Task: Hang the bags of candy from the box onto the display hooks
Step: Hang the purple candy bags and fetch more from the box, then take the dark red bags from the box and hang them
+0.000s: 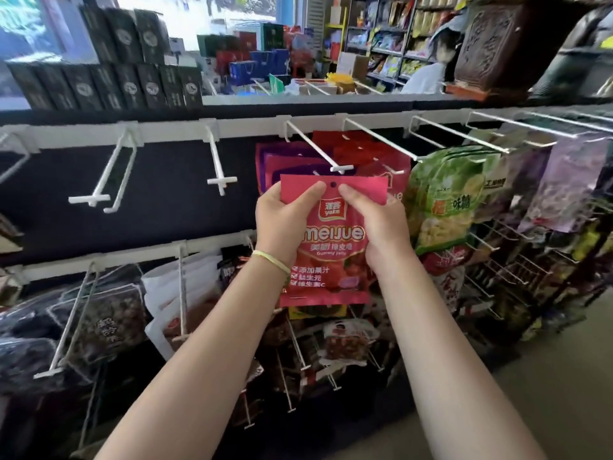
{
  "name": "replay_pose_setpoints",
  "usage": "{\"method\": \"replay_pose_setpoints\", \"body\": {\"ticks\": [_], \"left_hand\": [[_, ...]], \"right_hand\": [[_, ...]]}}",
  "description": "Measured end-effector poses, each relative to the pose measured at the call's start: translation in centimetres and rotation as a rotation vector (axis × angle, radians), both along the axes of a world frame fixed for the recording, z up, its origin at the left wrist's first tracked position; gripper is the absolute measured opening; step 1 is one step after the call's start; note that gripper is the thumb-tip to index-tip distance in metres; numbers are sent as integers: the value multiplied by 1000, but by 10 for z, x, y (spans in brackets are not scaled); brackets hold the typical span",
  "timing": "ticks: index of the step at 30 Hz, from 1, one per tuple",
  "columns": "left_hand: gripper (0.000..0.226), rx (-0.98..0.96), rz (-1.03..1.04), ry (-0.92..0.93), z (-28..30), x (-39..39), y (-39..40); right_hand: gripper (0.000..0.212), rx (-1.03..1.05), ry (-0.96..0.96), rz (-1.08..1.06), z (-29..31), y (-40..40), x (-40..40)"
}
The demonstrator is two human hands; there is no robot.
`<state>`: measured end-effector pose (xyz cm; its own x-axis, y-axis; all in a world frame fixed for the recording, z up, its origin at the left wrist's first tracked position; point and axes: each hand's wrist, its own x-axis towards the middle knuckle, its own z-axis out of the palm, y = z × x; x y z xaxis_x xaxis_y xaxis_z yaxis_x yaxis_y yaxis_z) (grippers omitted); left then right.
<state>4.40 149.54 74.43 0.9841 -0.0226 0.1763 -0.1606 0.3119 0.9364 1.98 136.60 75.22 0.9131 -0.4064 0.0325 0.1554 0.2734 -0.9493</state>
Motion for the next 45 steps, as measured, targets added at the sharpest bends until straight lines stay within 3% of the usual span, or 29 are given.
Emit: {"method": "replay_pose_setpoints", "body": {"ticks": [8, 13, 17, 23, 25, 29, 33, 37, 41, 45], "left_hand": [[8, -4, 127, 31, -7, 7, -6], [19, 130, 254, 28, -13, 20, -8], [17, 276, 393, -27, -35, 21, -4], [12, 491, 577, -48, -79, 1, 14], [10, 603, 542, 35, -90, -5, 25], [11, 784, 382, 125, -99, -25, 57], [11, 777, 291, 46, -93, -56, 112], [12, 747, 226, -62, -92, -91, 210], [14, 695, 170, -113, -93, -137, 336], [17, 751, 156, -47, -104, -182, 491]], "right_hand": [[17, -64, 27, 139, -3, -9, 19], [15, -140, 14, 152, -7, -10, 31], [11, -284, -46, 71, -22, -15, 32], [39, -469, -107, -177, -70, -12, 20], [45, -489, -68, -266, -86, -6, 15], [31, -646, 19, -295, -104, 19, -8], [33, -681, 23, -19, -112, 84, -38], [34, -556, 8, 312, -118, 190, -74], [32, -411, 51, 413, -131, 317, -103], [33, -449, 36, 424, -135, 466, -137]]}}
